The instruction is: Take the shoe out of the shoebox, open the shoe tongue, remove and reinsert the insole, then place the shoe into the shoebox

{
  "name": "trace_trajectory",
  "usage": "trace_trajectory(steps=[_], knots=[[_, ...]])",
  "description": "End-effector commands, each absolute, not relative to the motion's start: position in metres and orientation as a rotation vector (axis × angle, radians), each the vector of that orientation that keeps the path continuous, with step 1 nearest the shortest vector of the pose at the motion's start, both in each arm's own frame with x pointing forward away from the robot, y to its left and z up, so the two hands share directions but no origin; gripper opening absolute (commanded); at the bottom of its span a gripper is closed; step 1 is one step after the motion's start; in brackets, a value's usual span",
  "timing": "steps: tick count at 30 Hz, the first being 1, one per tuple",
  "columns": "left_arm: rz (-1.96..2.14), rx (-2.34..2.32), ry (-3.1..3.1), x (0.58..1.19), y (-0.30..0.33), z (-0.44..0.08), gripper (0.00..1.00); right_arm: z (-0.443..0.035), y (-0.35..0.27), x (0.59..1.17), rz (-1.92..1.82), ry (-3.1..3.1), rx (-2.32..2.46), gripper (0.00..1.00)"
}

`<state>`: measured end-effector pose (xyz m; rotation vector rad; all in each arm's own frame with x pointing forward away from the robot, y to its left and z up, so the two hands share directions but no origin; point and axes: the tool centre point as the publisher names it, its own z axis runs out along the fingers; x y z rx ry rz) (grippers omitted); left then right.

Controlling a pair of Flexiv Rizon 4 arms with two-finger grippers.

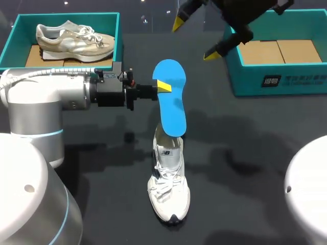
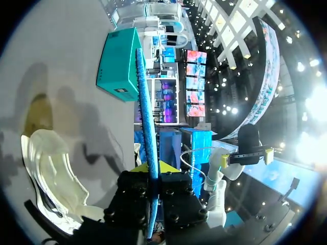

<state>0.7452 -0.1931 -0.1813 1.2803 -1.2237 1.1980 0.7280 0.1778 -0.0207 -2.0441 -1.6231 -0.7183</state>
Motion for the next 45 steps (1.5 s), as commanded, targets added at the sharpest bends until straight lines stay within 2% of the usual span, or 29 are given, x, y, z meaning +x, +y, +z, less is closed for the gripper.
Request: trace_trajectory(steps=[1,23,45], knots=[[1.199,1.281,-1.224,0.744,-0.193,-0.182,0.00,-0.020,0.186,0.729,-0.163,-1.878,-2.377,1.00],[1.199,1.281,-1.224,0.744,-0.193,-0.182,0.00,-0.035,0.215,0.714,-0.175,-1.989,-2.380,1.00],[1.199,1.281,-1.224,0.744,-0.193,-0.182,0.00,-0.048,0.202,0.711,-0.269,-1.972,-2.277,1.00]])
